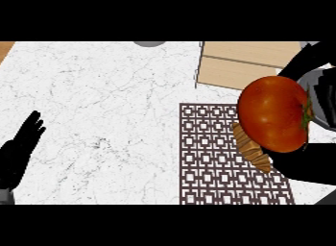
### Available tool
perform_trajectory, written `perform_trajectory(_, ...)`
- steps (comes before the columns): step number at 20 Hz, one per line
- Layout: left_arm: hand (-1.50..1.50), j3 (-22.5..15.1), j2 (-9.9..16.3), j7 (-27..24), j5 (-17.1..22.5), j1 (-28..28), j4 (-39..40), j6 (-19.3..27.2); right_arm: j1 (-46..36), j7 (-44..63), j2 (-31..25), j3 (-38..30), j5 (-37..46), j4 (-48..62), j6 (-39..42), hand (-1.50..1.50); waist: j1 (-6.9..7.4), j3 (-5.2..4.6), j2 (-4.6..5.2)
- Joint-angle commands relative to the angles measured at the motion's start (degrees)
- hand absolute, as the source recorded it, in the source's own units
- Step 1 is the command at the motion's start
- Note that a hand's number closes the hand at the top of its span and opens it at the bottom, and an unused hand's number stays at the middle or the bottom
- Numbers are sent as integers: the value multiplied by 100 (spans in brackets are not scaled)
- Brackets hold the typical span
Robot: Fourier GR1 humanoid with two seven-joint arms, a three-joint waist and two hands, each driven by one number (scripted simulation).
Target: Pick the tomato from the placemat and place it in the tiered shelf
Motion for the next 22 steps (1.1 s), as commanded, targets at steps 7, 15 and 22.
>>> perform_trajectory(7, 0, 30, -19, -4, -49, 26, -3, -15, -1560, 796, -1212, -489, 194, 690, 613, 150, -3, -8, -2)
perform_trajectory(15, 0, 6, -59, -75, -23, 130, -54, -152, -2578, 473, -1693, -623, 384, 2269, 546, 150, 73, -4, 18)
perform_trajectory(22, 0, 0, -146, -159, -233, -288, 304, 58, -2672, -545, -2095, -656, 999, 3655, -276, 150, 82, -2, 52)
